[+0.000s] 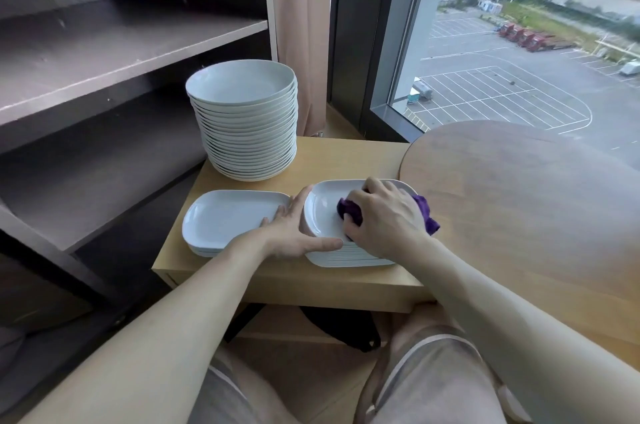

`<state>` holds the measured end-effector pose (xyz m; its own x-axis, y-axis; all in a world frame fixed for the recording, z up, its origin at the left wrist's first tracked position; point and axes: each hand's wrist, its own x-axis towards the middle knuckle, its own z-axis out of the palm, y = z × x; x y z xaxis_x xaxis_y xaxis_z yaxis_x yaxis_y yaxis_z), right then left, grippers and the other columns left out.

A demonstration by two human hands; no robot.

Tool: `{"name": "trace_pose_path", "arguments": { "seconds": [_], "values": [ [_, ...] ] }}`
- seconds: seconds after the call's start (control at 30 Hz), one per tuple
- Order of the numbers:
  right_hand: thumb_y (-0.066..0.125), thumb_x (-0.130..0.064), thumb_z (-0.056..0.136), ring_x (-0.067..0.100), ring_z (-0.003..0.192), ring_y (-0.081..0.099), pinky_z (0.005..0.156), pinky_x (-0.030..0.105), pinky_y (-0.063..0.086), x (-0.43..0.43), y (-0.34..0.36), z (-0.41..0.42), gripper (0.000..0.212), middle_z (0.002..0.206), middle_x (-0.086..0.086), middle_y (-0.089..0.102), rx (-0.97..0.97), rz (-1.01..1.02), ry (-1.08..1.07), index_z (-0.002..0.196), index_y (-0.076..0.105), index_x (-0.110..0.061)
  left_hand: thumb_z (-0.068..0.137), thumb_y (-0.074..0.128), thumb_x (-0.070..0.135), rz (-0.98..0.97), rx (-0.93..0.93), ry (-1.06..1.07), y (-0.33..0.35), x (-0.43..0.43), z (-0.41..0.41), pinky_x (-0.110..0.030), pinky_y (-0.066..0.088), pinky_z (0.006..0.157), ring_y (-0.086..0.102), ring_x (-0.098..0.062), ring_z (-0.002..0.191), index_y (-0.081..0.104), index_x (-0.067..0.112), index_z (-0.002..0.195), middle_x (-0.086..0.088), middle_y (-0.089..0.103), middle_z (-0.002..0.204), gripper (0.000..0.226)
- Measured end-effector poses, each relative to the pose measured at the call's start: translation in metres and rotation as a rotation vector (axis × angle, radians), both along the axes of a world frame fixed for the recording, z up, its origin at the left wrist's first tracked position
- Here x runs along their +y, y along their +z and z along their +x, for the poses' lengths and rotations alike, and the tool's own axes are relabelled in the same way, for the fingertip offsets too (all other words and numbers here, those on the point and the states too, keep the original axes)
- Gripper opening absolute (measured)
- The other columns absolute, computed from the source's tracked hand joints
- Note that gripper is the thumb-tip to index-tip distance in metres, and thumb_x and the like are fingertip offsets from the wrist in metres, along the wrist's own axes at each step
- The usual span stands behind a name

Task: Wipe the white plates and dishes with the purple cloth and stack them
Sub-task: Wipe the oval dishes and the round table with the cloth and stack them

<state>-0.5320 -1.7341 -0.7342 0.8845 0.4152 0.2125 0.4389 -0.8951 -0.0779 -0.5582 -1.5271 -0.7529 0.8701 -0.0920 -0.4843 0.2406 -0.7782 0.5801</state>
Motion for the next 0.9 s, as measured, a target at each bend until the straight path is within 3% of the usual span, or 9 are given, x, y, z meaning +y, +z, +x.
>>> {"name": "trace_pose_path", "arguments": {
  "seconds": [0.17, 0.43, 0.7, 0.9],
  "values": [
    [0.058, -0.045, 0.089, 0.033, 0.097, 0.057, 0.082, 0.041, 0.041, -0.016, -0.006, 0.011, 0.033, 0.109, 0.006, 0.060, -0.092, -0.065, -0.160, 0.108, 0.070, -0.020, 0.058, 0.072, 0.089, 0.004, 0.020, 0.018, -0.002, 0.001, 0.000, -0.058, 0.007, 0.125, -0.009, -0.035, 0.157, -0.025, 0.067, 0.144, 0.008, -0.009, 0.171, 0.131],
    [0.051, -0.043, 0.094, 0.035, 0.099, 0.055, 0.079, 0.040, 0.036, 0.006, -0.002, 0.033, 0.034, 0.113, 0.009, 0.058, -0.039, -0.027, -0.370, 0.107, 0.067, -0.016, 0.061, 0.071, 0.088, 0.002, 0.012, 0.023, -0.006, -0.001, 0.002, -0.056, 0.002, 0.124, -0.012, -0.031, 0.157, -0.026, 0.066, 0.144, 0.011, -0.013, 0.171, 0.130],
    [0.054, -0.052, 0.085, 0.033, 0.102, 0.051, 0.080, 0.041, 0.038, 0.019, 0.011, 0.013, 0.045, 0.120, 0.002, 0.052, 0.161, -0.100, -0.013, 0.123, 0.060, -0.029, 0.062, 0.072, 0.087, 0.001, 0.003, 0.015, -0.004, -0.001, 0.001, -0.054, 0.002, 0.124, -0.012, -0.029, 0.157, -0.026, 0.062, 0.146, 0.010, -0.011, 0.171, 0.132],
    [0.059, -0.048, 0.084, 0.028, 0.108, 0.049, 0.079, 0.036, 0.037, 0.008, 0.024, 0.005, 0.044, 0.123, -0.008, 0.052, 0.364, -0.048, 0.017, 0.126, 0.062, -0.035, 0.062, 0.071, 0.088, 0.020, -0.007, -0.007, 0.002, 0.000, 0.000, -0.055, 0.008, 0.125, -0.004, -0.029, 0.158, -0.024, 0.061, 0.149, 0.008, -0.007, 0.172, 0.132]
  ]
}}
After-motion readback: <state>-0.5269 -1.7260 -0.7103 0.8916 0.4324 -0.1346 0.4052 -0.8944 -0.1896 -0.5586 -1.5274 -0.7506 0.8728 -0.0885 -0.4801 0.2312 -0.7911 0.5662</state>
